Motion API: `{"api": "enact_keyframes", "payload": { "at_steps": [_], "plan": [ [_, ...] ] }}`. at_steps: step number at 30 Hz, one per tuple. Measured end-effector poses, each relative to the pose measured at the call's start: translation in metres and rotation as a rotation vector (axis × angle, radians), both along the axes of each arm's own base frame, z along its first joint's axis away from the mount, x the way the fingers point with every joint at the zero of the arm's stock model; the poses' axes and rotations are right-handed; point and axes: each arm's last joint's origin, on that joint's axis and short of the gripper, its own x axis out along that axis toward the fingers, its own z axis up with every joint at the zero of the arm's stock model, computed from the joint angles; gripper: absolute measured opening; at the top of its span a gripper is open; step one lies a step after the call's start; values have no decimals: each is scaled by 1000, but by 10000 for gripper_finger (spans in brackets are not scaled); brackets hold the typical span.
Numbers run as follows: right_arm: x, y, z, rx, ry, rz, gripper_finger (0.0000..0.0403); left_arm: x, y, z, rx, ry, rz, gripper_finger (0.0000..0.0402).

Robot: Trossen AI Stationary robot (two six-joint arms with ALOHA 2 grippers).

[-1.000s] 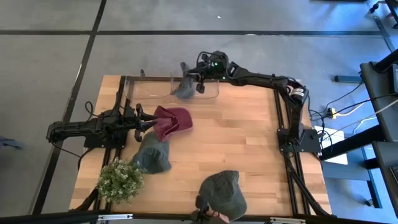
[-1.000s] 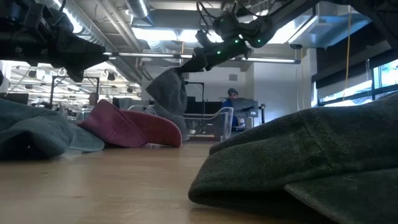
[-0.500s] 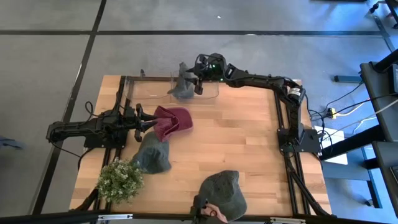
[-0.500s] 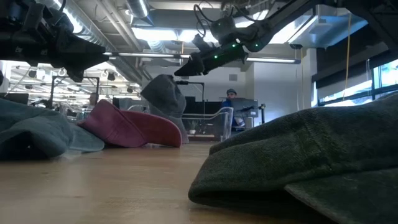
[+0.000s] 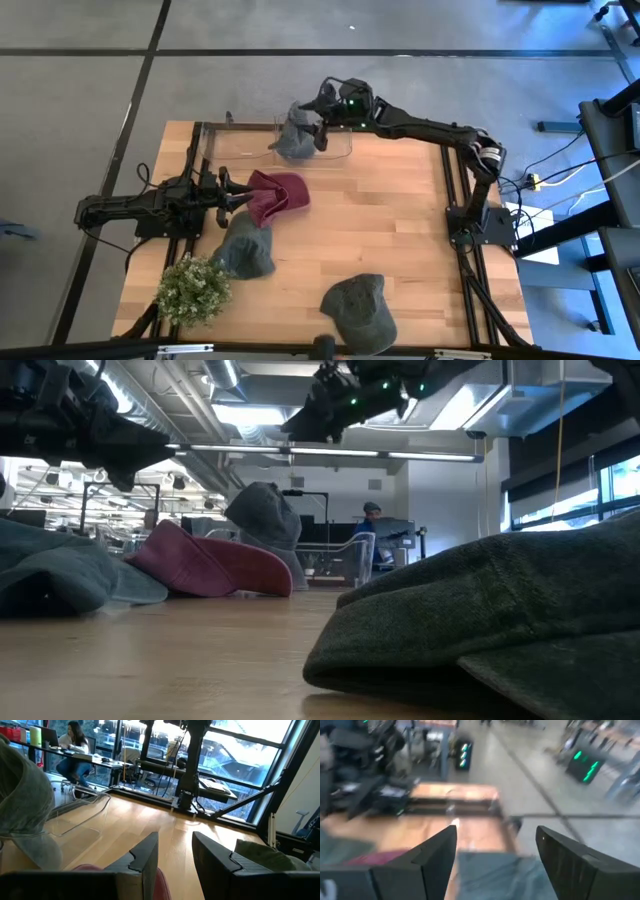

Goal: Pick and place caps into container
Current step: Put the bottom blue cap into the right transparent container

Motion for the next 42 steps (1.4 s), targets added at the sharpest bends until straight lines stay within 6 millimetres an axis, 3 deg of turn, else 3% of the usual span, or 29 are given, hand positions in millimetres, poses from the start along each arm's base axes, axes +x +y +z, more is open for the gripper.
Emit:
{"api": "enact_keyframes", "payload": {
  "at_steps": [7,11,14,19,25,31,36,42],
  "plan": [
    [-20,49,2,210,259,113,272,0,0,0,-1,-4,-1,116],
    [-32,78,-9,306,387,196,272,0,0,0,-1,-4,-1,116],
    [-42,96,-22,344,436,124,272,0,0,1,0,-9,-1,116],
    [-65,127,-34,352,465,-29,272,0,0,3,-15,-36,-2,116],
    [-89,177,-49,406,472,-18,272,0,0,7,-18,-75,1,116],
    [-99,219,-74,535,500,-6,272,0,0,6,-19,-72,1,116],
    [-99,256,-65,626,439,75,272,0,0,7,-66,-81,-2,116],
    [-101,277,-46,840,418,1,272,0,0,6,-96,-86,-5,116]
  ]
}}
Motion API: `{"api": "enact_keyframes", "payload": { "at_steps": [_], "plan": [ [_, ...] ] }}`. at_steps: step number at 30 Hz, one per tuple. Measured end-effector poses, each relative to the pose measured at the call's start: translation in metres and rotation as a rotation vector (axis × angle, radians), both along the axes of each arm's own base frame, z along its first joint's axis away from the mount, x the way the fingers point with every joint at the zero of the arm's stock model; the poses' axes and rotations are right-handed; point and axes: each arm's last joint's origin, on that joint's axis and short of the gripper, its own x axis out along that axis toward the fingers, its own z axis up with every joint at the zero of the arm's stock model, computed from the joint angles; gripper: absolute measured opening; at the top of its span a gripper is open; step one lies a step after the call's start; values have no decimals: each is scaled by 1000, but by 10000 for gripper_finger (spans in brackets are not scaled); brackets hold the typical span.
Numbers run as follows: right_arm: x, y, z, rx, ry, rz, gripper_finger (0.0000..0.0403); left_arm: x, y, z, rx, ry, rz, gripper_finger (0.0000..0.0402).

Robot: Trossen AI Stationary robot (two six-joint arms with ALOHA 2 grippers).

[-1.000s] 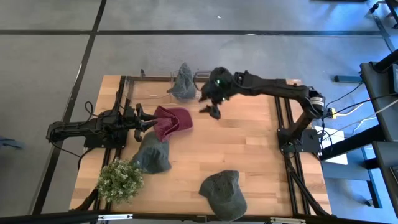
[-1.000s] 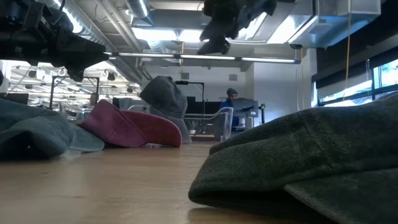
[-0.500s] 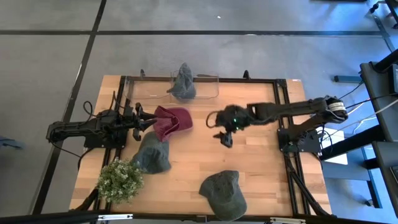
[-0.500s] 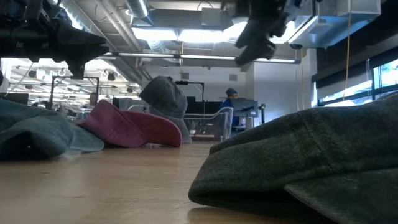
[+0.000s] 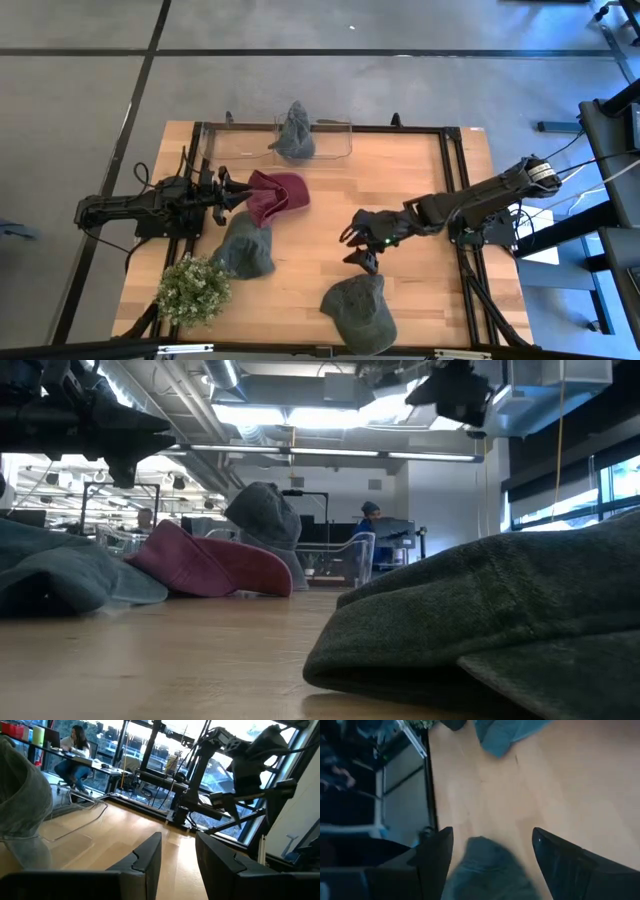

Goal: Pick and place caps into container
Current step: Put the bottom blue cap into the right transparent container

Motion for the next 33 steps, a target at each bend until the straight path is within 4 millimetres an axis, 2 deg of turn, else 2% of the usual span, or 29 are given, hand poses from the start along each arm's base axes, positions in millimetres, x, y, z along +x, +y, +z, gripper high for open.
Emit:
{"api": "enact_keyframes", "payload": {
  "at_steps": [5,8,11,17,21,26,29,33],
  "plan": [
    [-3,17,15,106,117,-75,272,0,0,0,-3,-1,0,116],
    [3,30,23,137,169,-115,272,0,0,0,-2,-1,-5,116],
    [13,40,23,136,266,-190,272,0,0,-1,2,12,-5,116],
    [34,52,-7,119,577,-409,272,1,0,-3,78,50,1,116],
    [49,62,-43,112,696,-427,272,1,0,-6,135,91,5,116],
    [62,70,-78,93,759,-425,272,1,0,-8,139,115,1,116],
    [67,72,-86,95,747,-424,272,1,0,-8,139,117,1,116],
    [71,72,-86,111,718,-421,272,1,0,-8,141,119,1,116]
  ]
}}
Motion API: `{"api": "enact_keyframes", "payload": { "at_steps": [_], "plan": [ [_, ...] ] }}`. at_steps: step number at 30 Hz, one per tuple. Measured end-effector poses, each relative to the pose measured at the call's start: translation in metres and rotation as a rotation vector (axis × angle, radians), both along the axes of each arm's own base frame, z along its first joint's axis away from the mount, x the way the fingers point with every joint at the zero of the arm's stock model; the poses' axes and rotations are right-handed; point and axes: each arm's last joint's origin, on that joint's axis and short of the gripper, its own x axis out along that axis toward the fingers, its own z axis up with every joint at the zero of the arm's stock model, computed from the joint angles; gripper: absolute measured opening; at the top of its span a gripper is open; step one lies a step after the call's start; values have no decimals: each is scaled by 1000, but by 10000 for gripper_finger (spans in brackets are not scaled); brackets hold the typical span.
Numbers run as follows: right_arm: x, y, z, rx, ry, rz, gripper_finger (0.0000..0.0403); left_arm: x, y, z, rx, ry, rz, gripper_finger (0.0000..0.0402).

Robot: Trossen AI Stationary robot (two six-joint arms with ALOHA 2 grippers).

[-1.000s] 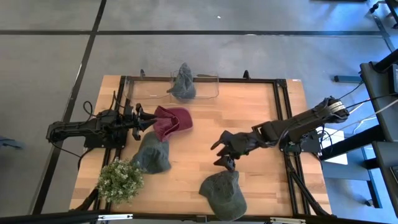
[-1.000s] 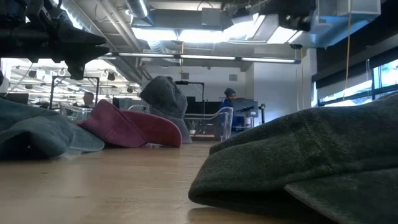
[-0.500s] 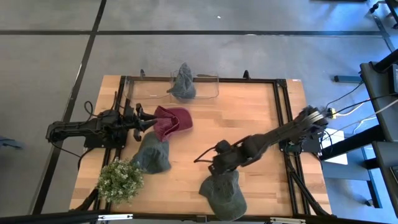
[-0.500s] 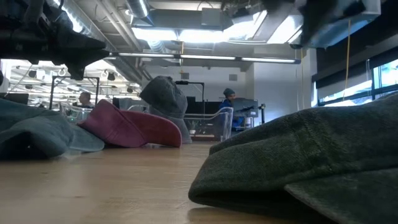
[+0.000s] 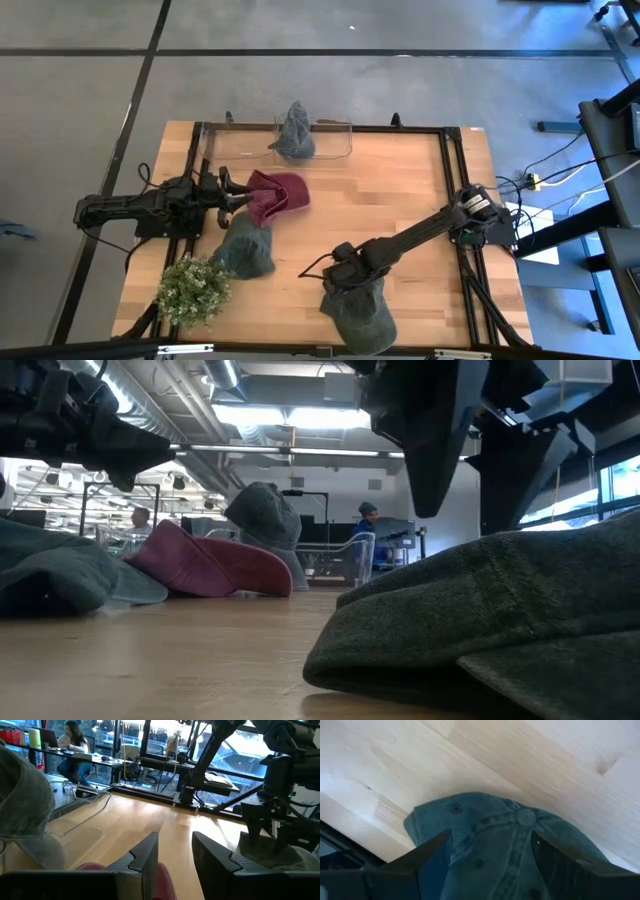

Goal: Pick and place caps into container
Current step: Put the bottom blue cap into the right transparent container

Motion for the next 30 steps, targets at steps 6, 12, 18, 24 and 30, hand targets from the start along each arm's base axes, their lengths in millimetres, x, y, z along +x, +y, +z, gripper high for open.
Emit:
{"api": "enact_keyframes", "payload": {
  "at_steps": [6,12,18,24,30],
  "plan": [
    [-2,-1,-1,-9,26,-9,272,0,0,0,47,9,1,116],
    [-5,-3,-8,-31,94,-51,272,0,0,0,80,15,1,116],
    [0,0,-27,-6,140,-52,271,0,0,0,109,23,3,116],
    [3,3,-56,19,238,-97,271,1,0,-1,108,31,5,116],
    [5,4,-70,10,275,-117,236,1,0,-1,108,32,8,116]
  ]
}}
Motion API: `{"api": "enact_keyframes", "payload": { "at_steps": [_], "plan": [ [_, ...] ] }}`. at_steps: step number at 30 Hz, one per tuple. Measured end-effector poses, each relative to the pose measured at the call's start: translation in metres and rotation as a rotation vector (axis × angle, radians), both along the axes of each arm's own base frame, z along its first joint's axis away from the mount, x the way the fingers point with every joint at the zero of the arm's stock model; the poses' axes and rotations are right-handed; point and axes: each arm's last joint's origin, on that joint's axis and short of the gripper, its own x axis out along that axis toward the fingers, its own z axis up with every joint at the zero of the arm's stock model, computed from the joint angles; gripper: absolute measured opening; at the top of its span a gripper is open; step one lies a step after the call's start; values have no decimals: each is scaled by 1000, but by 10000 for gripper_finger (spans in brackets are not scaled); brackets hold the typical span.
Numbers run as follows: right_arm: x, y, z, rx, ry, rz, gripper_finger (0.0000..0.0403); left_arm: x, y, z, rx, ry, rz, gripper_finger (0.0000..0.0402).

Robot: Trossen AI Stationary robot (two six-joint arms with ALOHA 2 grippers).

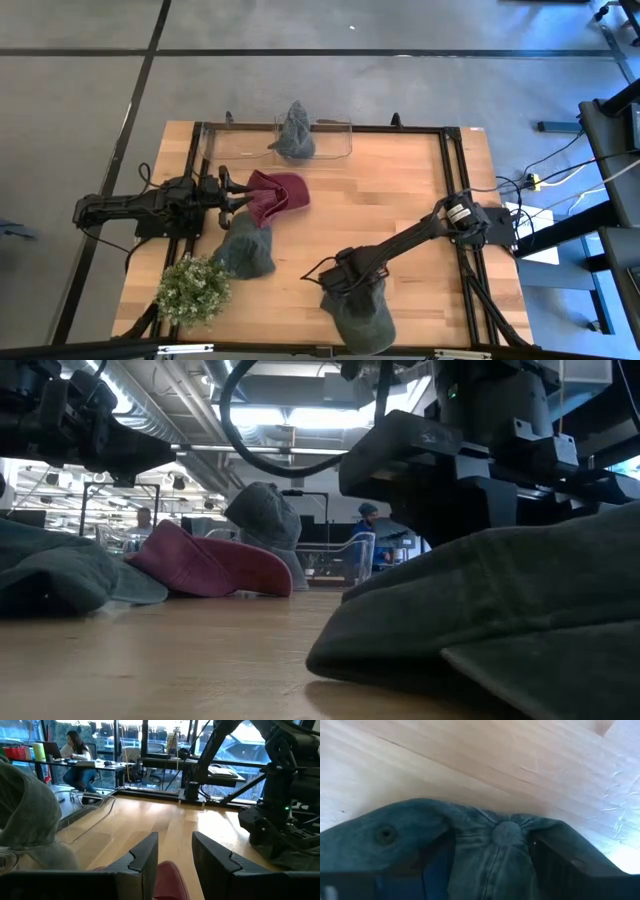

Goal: Pick and place caps into container
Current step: Put the bottom blue cap into the right transparent container

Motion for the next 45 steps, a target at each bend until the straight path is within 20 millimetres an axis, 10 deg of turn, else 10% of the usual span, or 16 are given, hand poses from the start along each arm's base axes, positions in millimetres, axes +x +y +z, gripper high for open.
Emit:
{"api": "enact_keyframes", "payload": {
  "at_steps": [15,24,36,45],
  "plan": [
    [-2,-1,21,-159,-46,39,41,0,0,0,0,0,0,116],
    [-3,-23,142,-568,-280,99,41,0,0,0,0,0,-5,116],
    [-7,-155,274,-1078,-166,621,46,0,0,0,0,0,-4,116],
    [-19,-274,309,-1015,-137,1054,44,0,1,0,0,-3,18,116]
  ]
}}
